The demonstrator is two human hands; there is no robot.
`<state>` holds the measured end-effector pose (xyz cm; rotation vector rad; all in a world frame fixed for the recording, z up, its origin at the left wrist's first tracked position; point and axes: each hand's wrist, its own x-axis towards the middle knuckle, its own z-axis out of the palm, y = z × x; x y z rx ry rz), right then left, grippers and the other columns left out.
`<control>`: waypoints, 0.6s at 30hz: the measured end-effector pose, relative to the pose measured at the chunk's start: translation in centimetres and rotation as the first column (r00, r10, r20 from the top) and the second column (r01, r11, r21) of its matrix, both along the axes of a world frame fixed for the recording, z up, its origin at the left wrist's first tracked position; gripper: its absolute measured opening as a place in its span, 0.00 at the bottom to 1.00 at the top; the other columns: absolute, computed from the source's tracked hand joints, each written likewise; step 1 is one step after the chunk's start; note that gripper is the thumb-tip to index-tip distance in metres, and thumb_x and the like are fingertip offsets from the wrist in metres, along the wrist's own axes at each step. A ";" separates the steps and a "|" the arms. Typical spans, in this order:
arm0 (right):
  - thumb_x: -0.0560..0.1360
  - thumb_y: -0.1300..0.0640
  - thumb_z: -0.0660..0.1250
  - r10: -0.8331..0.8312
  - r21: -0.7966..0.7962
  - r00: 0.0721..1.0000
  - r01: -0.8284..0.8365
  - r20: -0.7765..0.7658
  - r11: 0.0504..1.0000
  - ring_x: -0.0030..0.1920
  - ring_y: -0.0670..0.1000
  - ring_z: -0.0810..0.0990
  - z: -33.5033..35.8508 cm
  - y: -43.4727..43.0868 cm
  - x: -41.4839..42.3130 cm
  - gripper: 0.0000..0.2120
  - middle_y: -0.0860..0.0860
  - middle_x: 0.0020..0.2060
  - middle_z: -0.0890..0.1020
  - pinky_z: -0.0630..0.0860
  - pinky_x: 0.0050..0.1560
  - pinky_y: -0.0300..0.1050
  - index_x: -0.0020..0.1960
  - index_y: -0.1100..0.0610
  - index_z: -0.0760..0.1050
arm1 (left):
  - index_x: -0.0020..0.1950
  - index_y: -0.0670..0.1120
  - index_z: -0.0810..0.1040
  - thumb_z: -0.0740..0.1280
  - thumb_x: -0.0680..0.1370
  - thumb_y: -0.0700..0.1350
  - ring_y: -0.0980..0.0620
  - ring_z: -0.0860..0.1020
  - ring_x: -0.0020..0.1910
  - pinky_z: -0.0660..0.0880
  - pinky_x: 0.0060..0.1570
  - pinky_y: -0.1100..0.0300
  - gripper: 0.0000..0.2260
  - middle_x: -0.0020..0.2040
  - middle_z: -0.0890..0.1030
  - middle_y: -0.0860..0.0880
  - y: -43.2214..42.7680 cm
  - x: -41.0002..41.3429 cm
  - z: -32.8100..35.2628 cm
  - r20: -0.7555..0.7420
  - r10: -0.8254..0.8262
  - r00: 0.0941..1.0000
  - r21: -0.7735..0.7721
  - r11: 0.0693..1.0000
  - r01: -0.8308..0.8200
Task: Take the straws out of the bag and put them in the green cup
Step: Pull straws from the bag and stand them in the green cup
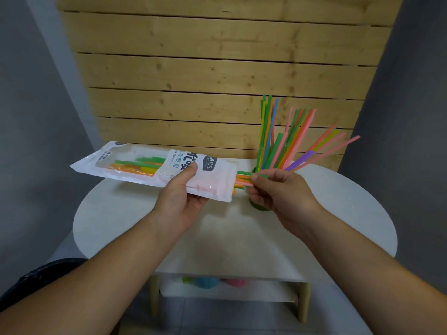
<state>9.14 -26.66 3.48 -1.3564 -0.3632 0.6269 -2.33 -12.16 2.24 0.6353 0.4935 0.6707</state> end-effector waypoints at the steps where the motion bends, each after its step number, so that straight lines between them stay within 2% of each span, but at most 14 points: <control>1: 0.76 0.66 0.70 -0.013 0.001 1.000 0.013 -0.011 1.000 0.32 0.49 0.80 0.1 -0.1 0.2 0.02 0.57 0.34 0.81 0.80 0.33 0.38 0.47 0.65 0.80 | 0.57 0.47 0.79 0.69 0.80 0.38 0.49 0.87 0.46 0.83 0.48 0.47 0.08 0.48 0.88 0.47 0.1 0.0 0.0 0.002 -0.002 1.000 -0.006 1.000 0.002; 8: 0.77 0.64 0.69 -0.030 0.071 0.987 0.041 -0.157 0.997 0.31 0.48 0.79 0.5 -1.0 1.5 0.02 0.56 0.33 0.79 0.80 0.32 0.37 0.45 0.62 0.79 | 0.57 0.46 0.78 0.69 0.79 0.38 0.48 0.87 0.48 0.84 0.48 0.47 0.08 0.51 0.88 0.46 0.4 -0.3 0.3 0.021 0.022 1.000 -0.056 0.998 -0.021; 10: 0.76 0.58 0.70 -0.013 0.071 0.984 0.026 -0.179 0.997 0.32 0.49 0.79 0.5 -1.1 1.4 0.06 0.54 0.33 0.79 0.81 0.33 0.39 0.47 0.61 0.79 | 0.57 0.46 0.78 0.70 0.79 0.38 0.48 0.87 0.47 0.84 0.47 0.47 0.08 0.51 0.88 0.46 0.4 -0.3 0.5 0.028 0.031 0.999 -0.076 0.997 -0.029; 15: 0.63 0.37 0.72 0.101 -0.042 0.979 -0.110 -0.179 0.993 0.36 0.50 0.80 -0.5 -0.7 0.3 0.29 0.54 0.43 0.79 0.79 0.35 0.43 0.55 0.56 0.76 | 0.57 0.45 0.78 0.69 0.79 0.38 0.48 0.87 0.46 0.84 0.47 0.47 0.08 0.51 0.88 0.46 0.5 -0.3 0.8 0.058 0.039 0.998 -0.101 0.994 -0.033; 16: 0.62 0.35 0.71 0.136 -0.070 0.978 -0.149 -0.160 0.986 0.38 0.50 0.80 -0.9 -0.5 0.0 0.31 0.55 0.46 0.79 0.79 0.37 0.44 0.56 0.55 0.76 | 0.57 0.46 0.78 0.69 0.79 0.38 0.48 0.87 0.47 0.84 0.47 0.47 0.08 0.51 0.88 0.46 0.5 -0.3 0.7 0.059 0.038 0.997 -0.102 0.994 -0.032; 18: 0.67 0.34 0.69 0.166 -0.088 0.977 -0.179 -0.135 0.980 0.42 0.51 0.80 -1.3 0.2 -0.6 0.27 0.55 0.48 0.78 0.77 0.40 0.46 0.57 0.51 0.77 | 0.57 0.46 0.78 0.69 0.79 0.38 0.48 0.87 0.48 0.84 0.45 0.48 0.08 0.51 0.88 0.45 0.4 -0.3 0.7 0.059 0.035 0.998 -0.101 0.994 -0.029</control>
